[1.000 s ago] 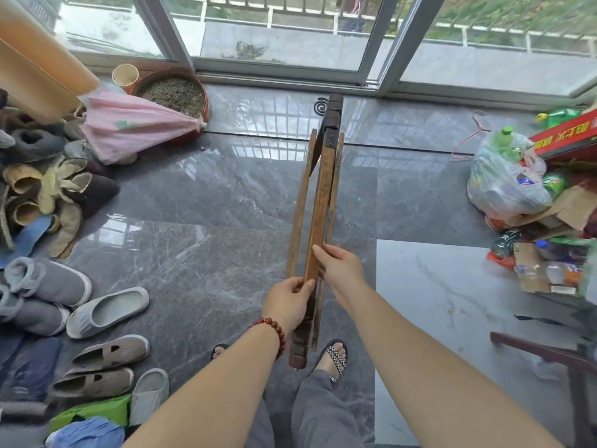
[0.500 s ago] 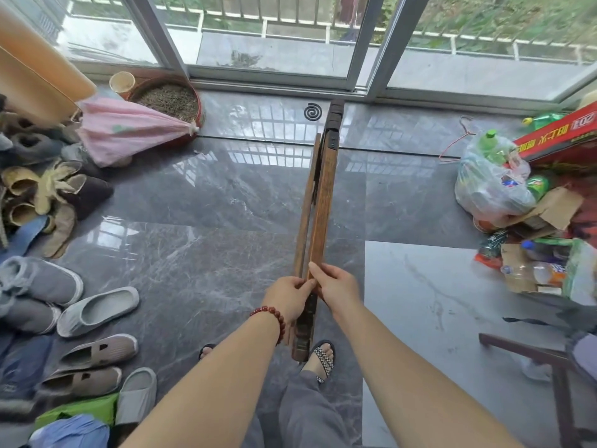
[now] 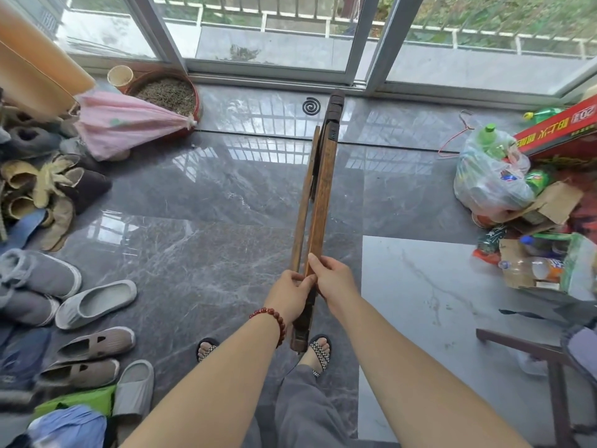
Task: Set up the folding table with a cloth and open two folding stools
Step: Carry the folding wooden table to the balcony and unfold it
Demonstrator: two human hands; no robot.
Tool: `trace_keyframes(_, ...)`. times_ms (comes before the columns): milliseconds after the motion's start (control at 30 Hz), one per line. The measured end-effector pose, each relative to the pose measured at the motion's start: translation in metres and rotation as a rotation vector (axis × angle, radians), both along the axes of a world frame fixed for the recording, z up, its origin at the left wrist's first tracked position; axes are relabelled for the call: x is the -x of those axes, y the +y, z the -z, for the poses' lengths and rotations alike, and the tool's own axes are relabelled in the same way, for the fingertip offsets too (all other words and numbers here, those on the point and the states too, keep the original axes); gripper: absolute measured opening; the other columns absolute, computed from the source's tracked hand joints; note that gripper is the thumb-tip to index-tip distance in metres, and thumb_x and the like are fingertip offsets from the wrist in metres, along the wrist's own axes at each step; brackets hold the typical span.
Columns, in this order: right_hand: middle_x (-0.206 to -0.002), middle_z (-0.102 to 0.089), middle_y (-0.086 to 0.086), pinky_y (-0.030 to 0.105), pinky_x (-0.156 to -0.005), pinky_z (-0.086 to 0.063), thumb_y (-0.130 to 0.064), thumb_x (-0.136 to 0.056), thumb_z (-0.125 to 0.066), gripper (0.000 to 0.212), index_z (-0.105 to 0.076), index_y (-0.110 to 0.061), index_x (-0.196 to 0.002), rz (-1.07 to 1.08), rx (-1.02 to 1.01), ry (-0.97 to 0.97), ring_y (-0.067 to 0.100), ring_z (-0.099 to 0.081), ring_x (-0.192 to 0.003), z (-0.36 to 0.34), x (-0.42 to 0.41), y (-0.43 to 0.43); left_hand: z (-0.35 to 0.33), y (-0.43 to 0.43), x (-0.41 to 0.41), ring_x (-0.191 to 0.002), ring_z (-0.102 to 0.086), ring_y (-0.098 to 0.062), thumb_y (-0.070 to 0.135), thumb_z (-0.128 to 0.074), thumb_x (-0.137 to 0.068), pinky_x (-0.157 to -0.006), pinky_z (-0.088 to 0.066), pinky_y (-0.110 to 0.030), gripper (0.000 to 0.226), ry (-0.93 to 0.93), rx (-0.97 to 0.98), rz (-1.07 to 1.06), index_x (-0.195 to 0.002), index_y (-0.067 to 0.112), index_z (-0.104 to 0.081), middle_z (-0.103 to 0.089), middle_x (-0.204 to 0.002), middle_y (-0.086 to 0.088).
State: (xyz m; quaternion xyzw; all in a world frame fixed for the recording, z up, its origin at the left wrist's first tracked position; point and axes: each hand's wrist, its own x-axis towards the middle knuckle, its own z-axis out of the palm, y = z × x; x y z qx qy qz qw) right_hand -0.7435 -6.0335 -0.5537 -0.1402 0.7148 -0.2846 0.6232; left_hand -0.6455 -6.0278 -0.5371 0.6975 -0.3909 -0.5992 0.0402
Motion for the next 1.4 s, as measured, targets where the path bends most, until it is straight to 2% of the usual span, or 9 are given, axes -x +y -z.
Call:
trace_keyframes(300,-0.100,-0.069,0.009,0.044,-0.095,-0.051,-0.030,-0.095,-0.053,0.022,-0.066,-0.012,-0.095,-0.029,-0.051,-0.016,0.025,-0.065,-0.098,0.004,-0.003,-0.005,0.000,0.000,-0.004,-0.073,-0.056,-0.006,0.041,-0.055,-0.091,-0.058,-0.041,-0.021,0.026,-0.037,0.046,0.052,-0.098,0.017,-0.053,-0.059,-0.085,0.006)
trace_keyframes(433,-0.088,-0.067,0.009,0.046,-0.094,-0.051,-0.032,-0.097,-0.048,0.026,-0.061,-0.013,-0.085,0.025,-0.077,-0.092,0.027,-0.065,-0.088,0.000,-0.006,-0.008,0.002,-0.006,-0.012,-0.082,-0.058,-0.008,0.030,-0.071,-0.081,-0.069,-0.047,-0.021,0.032,0.035,0.020,-0.011,-0.100,0.015,-0.051,-0.059,-0.091,0.004)
trace_keyframes(600,-0.092,-0.058,0.002,0.041,-0.089,-0.050,-0.060,-0.091,-0.036,0.055,-0.047,-0.014,-0.119,-0.107,-0.100,0.107,0.026,-0.061,-0.093,0.000,-0.014,-0.012,-0.006,-0.028,-0.026,-0.082,-0.054,-0.011,0.003,-0.061,-0.081,-0.065,-0.045,-0.021,0.035,0.117,0.011,-0.033,-0.111,0.015,-0.046,-0.053,-0.111,-0.006)
trace_keyframes(800,-0.131,-0.054,0.015,0.046,-0.100,-0.044,-0.058,-0.089,-0.044,0.070,-0.037,-0.009,-0.138,-0.226,-0.142,0.221,0.033,-0.054,-0.118,0.003,-0.011,-0.010,-0.015,-0.059,-0.031,-0.109,-0.050,-0.020,0.003,-0.052,-0.085,-0.092,-0.048,-0.036,0.048,-0.166,0.294,0.356,-0.131,0.015,-0.041,-0.045,-0.129,-0.004)
trace_keyframes(900,-0.116,-0.054,0.010,0.047,-0.096,-0.046,-0.057,-0.087,-0.047,0.071,-0.036,-0.008,-0.138,-0.230,-0.146,0.205,0.025,-0.056,-0.105,0.006,-0.014,-0.008,-0.024,-0.072,-0.017,-0.122,-0.044,-0.022,-0.002,-0.048,-0.086,-0.101,-0.043,-0.037,0.056,-0.234,0.514,0.583,-0.138,0.016,-0.035,-0.035,-0.141,-0.005)
trace_keyframes(1000,-0.098,-0.061,0.009,0.042,-0.080,-0.052,-0.046,-0.091,-0.049,0.040,-0.050,-0.012,-0.112,-0.241,-0.125,0.193,0.027,-0.061,-0.086,0.007,-0.015,-0.008,-0.028,-0.089,0.005,-0.129,-0.037,-0.023,-0.003,-0.048,-0.088,-0.104,-0.040,-0.036,0.061,-0.228,0.693,0.688,-0.142,0.020,-0.032,-0.028,-0.147,-0.002)
trace_keyframes(1067,-0.076,-0.057,0.005,0.036,-0.063,-0.049,-0.036,-0.093,-0.049,0.020,-0.050,-0.015,-0.094,-0.226,-0.101,0.159,0.019,-0.055,-0.063,0.006,-0.015,-0.009,-0.031,-0.097,0.022,-0.130,-0.038,-0.023,0.007,-0.044,-0.095,-0.105,-0.037,-0.035,0.053,-0.142,0.531,0.529,-0.144,0.018,-0.027,-0.030,-0.147,-0.004)
trace_keyframes(1200,-0.068,-0.060,0.007,0.029,-0.053,-0.049,-0.028,-0.093,-0.049,0.019,-0.053,-0.011,-0.100,-0.216,-0.112,0.123,0.016,-0.057,-0.051,0.008,-0.021,-0.011,-0.026,-0.110,0.042,-0.115,-0.052,-0.029,0.027,-0.041,-0.100,-0.088,-0.042,-0.033,0.046,-0.049,0.137,0.245,-0.141,0.010,-0.029,-0.050,-0.131,-0.012)
trace_keyframes(1400,-0.074,-0.060,0.008,0.028,-0.053,-0.051,-0.022,-0.089,-0.054,0.010,-0.053,-0.013,-0.089,-0.262,-0.101,0.105,0.010,-0.059,-0.044,0.009,-0.021,-0.014,-0.003,-0.121,0.030,-0.104,-0.060,-0.028,0.031,-0.047,-0.097,-0.094,-0.049,-0.042,0.037,0.018,0.067,0.082,-0.123,0.005,-0.051,-0.062,-0.115,-0.012)
